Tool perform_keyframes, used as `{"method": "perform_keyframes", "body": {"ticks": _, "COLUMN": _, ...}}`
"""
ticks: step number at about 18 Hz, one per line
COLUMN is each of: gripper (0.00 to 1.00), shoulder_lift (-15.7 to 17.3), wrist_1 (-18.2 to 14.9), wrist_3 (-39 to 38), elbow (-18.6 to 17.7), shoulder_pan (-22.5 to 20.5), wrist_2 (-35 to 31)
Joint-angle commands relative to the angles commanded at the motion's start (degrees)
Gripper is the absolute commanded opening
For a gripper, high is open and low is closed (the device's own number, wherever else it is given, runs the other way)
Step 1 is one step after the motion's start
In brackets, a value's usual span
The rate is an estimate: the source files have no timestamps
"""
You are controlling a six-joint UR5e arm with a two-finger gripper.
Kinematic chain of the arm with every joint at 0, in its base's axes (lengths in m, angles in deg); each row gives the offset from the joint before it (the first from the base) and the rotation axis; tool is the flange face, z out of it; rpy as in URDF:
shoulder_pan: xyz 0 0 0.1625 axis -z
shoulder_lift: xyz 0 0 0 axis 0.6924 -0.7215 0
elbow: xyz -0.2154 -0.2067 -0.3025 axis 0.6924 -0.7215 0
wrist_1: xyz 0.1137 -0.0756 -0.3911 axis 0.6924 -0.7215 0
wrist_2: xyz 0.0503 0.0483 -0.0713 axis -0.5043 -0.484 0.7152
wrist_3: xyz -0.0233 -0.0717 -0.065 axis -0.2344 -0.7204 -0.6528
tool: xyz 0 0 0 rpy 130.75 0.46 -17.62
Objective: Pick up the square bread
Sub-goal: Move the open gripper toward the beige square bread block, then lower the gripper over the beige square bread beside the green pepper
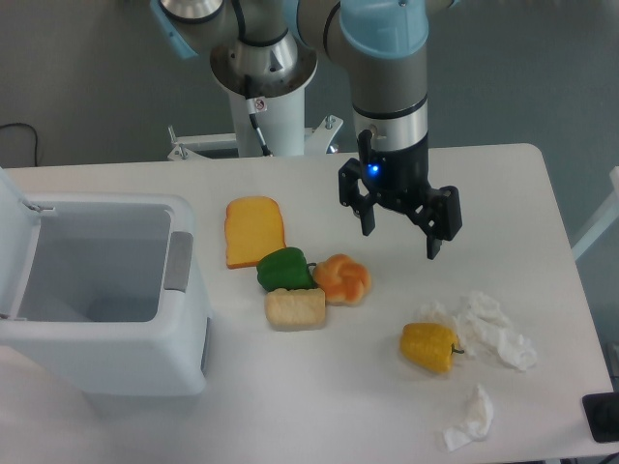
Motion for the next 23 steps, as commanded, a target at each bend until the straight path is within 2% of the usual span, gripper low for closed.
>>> {"method": "perform_keyframes", "body": {"ticks": 7, "gripper": 1.0, "shoulder_lift": -0.2, "wrist_1": -0.1, "wrist_3": -0.3, "elbow": -0.3, "shoulder_pan": 1.1, "wrist_2": 1.1}}
{"method": "perform_keyframes", "body": {"ticks": 11, "gripper": 1.0, "shoulder_lift": -1.3, "wrist_1": -0.1, "wrist_3": -0.3, "elbow": -0.7, "shoulder_pan": 1.1, "wrist_2": 4.4}}
{"method": "perform_keyframes", "body": {"ticks": 18, "gripper": 1.0, "shoulder_lift": -1.6, "wrist_1": 0.4, "wrist_3": 0.0, "elbow": -5.2, "shoulder_pan": 1.8, "wrist_2": 4.4}}
{"method": "perform_keyframes", "body": {"ticks": 23, "gripper": 1.0, "shoulder_lift": -2.5, "wrist_1": 0.3, "wrist_3": 0.0, "elbow": -5.8, "shoulder_pan": 2.9, "wrist_2": 4.3}}
